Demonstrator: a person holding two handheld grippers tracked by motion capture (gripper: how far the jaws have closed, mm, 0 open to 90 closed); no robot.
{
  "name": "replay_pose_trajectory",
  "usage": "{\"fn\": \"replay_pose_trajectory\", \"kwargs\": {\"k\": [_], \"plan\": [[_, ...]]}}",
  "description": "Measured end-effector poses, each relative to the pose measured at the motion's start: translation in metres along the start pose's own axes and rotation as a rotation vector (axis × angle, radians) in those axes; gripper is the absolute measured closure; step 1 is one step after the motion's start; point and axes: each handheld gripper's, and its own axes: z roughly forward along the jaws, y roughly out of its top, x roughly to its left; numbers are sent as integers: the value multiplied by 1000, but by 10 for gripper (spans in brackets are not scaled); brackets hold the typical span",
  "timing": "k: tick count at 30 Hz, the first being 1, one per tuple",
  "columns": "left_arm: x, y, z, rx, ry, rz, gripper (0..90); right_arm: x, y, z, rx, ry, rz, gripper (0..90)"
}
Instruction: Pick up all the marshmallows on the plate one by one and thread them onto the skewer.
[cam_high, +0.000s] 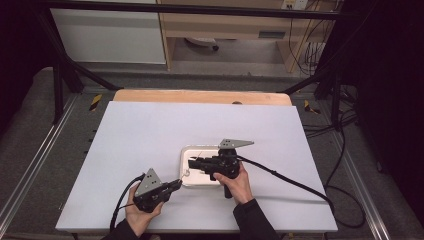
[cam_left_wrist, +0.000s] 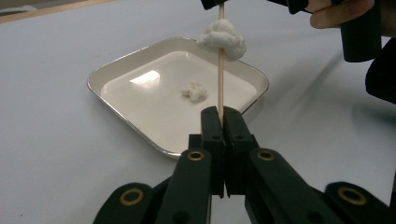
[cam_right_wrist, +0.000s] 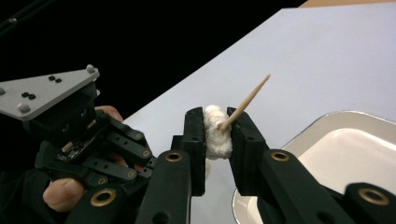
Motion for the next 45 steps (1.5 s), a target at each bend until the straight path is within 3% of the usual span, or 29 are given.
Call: {"fn": "replay_pose_trajectory", "kwargs": {"k": [9, 14, 15, 16, 20, 26, 36, 45], "plan": [[0, 0, 3, 18, -1, -1, 887, -1, -8, 6, 27, -7, -3, 747], [4, 0, 3, 0, -2, 3, 886, 5, -1, -4, 14, -65, -43, 544], [4, 0, 3, 0, -2, 3, 886, 5, -1, -4, 14, -65, -43, 544], [4, -1, 0, 13, 8, -22, 886, 7, 2, -9, 19, -107, -74, 457], [6, -1, -1, 16, 10, -26, 886, 4, 2, -17, 23, -176, -101, 297], [7, -2, -2, 25, 9, -34, 886, -6, -3, -22, 106, -259, -157, 147], [10, -2, -4, 35, 14, -41, 885, -15, -10, -20, 196, -343, -195, 55], [13, -3, -5, 41, 12, -45, 885, -27, -11, -9, 226, -363, -184, 45]]}}
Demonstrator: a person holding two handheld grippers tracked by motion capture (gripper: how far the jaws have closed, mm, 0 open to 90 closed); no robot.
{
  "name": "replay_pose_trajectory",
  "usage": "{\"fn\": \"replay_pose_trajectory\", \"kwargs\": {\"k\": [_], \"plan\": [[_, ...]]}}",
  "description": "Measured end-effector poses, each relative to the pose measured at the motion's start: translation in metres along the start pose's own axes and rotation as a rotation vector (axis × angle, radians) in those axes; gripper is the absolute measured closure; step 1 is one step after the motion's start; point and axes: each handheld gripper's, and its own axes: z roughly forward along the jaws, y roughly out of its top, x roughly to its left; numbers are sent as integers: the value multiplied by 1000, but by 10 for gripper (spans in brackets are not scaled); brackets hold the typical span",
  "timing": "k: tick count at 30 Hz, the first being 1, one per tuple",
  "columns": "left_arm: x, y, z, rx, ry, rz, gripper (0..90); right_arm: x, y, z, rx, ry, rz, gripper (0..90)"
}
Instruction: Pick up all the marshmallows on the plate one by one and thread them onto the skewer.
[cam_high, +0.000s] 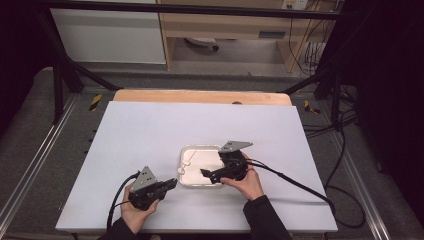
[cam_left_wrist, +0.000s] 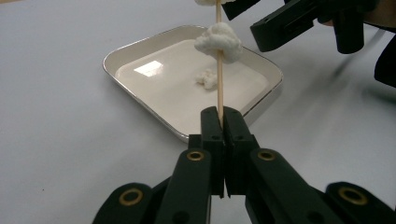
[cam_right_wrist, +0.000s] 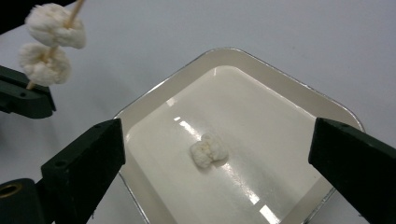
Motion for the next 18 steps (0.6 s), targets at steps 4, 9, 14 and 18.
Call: {"fn": "replay_pose_trajectory", "kwargs": {"k": [4, 9, 14, 18], "plan": [[0, 0, 0, 1, -2, -1, 885, -1, 2, 13, 48, -2, -25, 109], [1, 0, 0, 1, -3, -3, 885, -3, 2, 22, 68, 4, -42, 175], [1, 0, 0, 3, -5, -7, 885, -3, 1, 32, 98, 1, -83, 245], [1, 0, 0, 4, -5, -7, 885, -3, -2, 37, 111, 5, -97, 336]]}}
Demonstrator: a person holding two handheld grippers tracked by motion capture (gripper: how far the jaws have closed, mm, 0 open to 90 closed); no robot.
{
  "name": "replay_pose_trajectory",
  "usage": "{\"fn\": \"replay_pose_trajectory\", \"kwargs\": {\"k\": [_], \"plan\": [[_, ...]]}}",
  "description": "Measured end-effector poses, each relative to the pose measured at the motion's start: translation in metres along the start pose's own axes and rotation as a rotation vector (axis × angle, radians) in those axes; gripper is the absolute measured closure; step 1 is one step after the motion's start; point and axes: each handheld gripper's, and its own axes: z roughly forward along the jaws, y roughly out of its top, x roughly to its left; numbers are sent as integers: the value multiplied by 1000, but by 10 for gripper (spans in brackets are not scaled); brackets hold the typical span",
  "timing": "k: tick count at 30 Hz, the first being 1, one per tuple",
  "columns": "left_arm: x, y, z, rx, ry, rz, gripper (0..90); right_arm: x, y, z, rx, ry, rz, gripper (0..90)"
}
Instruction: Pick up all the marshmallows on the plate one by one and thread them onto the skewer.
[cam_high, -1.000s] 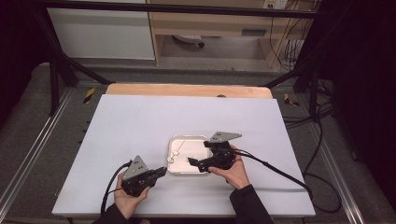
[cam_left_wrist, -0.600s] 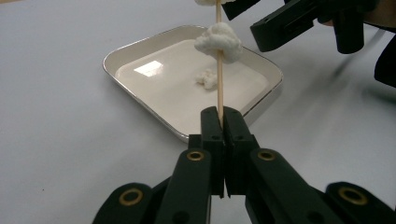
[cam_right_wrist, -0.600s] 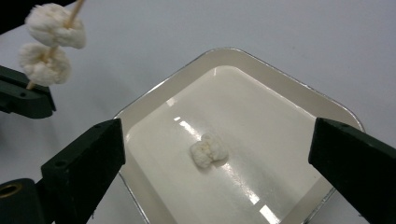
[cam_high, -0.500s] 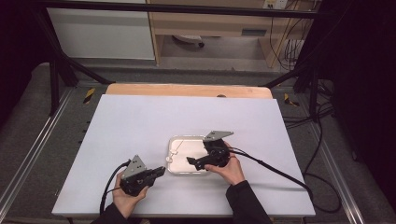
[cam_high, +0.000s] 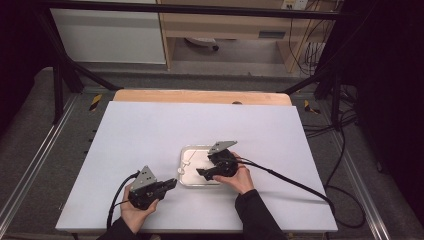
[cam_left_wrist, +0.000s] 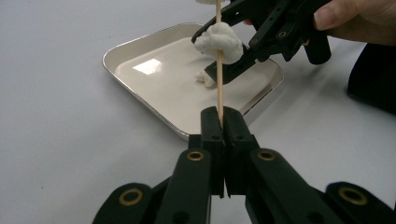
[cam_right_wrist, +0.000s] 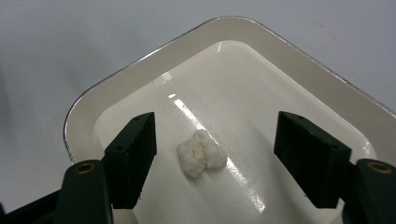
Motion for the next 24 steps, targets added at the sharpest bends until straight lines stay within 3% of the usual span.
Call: {"fn": "replay_pose_trajectory", "kwargs": {"k": [11, 24], "plan": [[0, 0, 0, 3, -1, 2, 885, 2, -3, 3, 16, 6, -49, 523], [0, 0, 0, 3, -2, 4, 885, 4, -6, 4, 14, 6, -83, 629]]}}
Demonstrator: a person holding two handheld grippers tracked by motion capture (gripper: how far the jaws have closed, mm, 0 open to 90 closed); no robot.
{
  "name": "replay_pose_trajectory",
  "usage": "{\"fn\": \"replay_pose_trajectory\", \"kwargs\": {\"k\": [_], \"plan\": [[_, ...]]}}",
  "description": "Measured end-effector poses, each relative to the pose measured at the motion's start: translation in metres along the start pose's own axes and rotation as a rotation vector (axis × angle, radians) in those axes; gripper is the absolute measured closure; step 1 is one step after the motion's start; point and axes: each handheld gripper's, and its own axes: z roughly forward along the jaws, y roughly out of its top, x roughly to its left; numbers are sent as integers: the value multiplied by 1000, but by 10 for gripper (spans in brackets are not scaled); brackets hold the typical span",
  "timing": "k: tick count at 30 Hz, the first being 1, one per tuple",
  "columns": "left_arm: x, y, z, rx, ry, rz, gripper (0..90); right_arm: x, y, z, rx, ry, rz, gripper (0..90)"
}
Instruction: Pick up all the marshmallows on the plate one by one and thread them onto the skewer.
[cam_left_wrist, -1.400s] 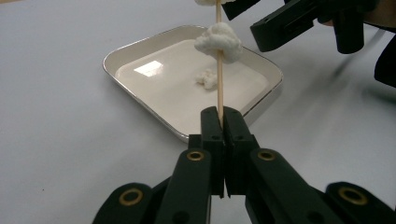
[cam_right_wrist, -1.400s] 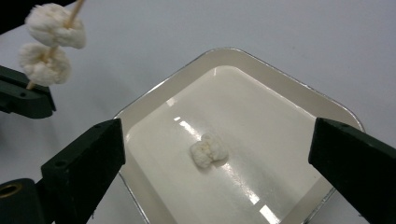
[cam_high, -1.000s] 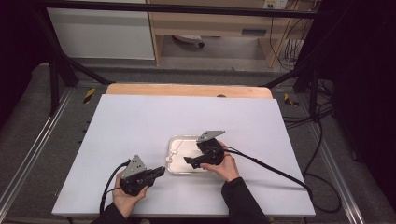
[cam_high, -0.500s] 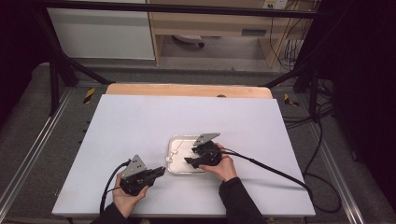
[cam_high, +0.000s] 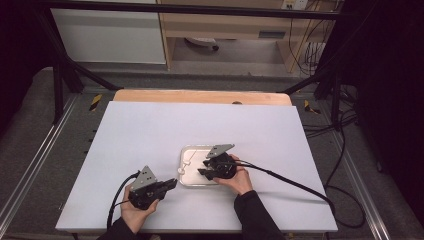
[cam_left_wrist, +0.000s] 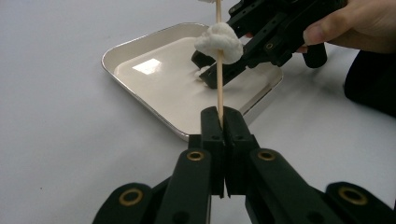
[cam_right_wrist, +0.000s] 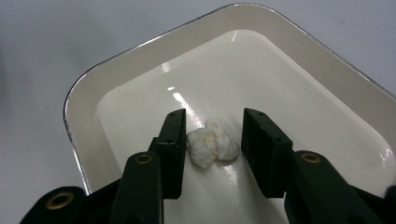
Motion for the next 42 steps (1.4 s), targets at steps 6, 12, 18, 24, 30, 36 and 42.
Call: {"fn": "replay_pose_trajectory", "kwargs": {"k": [6, 12, 18, 24, 30, 36, 42], "plan": [[0, 0, 0, -1, 0, 0, 885, 0, 0, 0, -2, -6, 3, 663], [0, 0, -1, -5, 1, 0, 885, 0, 1, -3, -12, -1, 24, 673], [-1, 0, 0, -3, 1, 0, 885, 0, 5, -10, -35, 7, 39, 677], [-1, 0, -1, -6, -1, 3, 885, 1, 10, -21, -66, 26, 55, 678], [-1, 0, -1, -4, -2, 6, 885, 2, 15, -34, -96, 36, 66, 678], [-1, 1, -1, -6, 0, 6, 885, 3, 20, -48, -138, 45, 75, 682], [-2, 1, -2, -9, -3, 9, 885, 2, 23, -63, -175, 56, 95, 684]]}}
